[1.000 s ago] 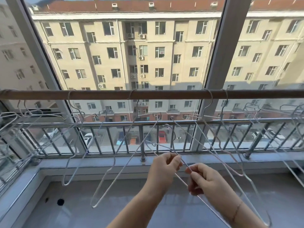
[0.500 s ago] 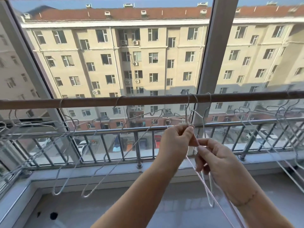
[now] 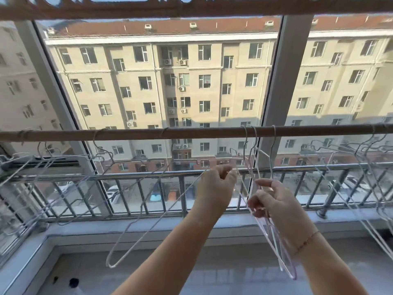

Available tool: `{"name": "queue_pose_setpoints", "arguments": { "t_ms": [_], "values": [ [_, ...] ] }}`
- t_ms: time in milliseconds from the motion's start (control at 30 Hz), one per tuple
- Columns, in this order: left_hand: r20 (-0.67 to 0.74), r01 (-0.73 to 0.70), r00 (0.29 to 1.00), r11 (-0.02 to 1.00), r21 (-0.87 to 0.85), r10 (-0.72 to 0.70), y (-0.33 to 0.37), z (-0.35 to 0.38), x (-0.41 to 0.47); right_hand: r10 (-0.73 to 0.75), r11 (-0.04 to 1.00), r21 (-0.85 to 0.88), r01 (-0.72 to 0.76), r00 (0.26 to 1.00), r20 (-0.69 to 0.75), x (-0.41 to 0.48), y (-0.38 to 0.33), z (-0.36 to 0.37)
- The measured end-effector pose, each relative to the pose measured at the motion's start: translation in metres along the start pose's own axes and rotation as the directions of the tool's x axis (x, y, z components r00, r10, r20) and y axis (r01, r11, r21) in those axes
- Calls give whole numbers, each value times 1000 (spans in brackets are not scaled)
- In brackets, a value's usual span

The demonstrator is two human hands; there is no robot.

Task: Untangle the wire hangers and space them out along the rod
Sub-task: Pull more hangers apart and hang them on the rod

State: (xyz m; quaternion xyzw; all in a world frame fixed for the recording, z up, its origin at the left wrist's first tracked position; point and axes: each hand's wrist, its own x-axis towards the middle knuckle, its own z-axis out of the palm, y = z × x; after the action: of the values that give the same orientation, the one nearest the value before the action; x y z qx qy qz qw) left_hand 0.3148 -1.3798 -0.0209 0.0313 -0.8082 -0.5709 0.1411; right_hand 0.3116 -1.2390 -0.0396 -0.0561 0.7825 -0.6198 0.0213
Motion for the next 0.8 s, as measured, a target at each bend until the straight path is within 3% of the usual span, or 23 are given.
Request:
{"name": "queue_pose_setpoints", "arguments": {
  "t_ms": [133,200,267,367,500,567,800],
  "values": [
    [-348,-144,924,987,72,160,3,-57,-14,-130,901,-418,115,991,-7,-15,-5,1],
    [-470,-171,860,980,104,200,-2,-82,-15,-261,864,-455,216,965,-36,-28,-18,11],
    [-519,-114,842,989,93,146,-10,-102,-12,-358,868,-380,320,933,-31,-35,-31,30],
    [-415,89,901,991,-104,-125,-21,-118,-6,-286,913,-261,314,948,141,-31,-39,75],
    [-146,324,906,874,-363,-396,-40,-113,-9,-138,966,-168,198,939,315,-18,-31,144],
    [-63,343,902,799,-494,-426,-45,-107,-12,-119,979,-125,162,949,291,-18,-25,164],
    [-2,318,921,754,-575,-390,-41,-101,9,-236,972,31,234,961,146,-17,-32,167]
  ]
}}
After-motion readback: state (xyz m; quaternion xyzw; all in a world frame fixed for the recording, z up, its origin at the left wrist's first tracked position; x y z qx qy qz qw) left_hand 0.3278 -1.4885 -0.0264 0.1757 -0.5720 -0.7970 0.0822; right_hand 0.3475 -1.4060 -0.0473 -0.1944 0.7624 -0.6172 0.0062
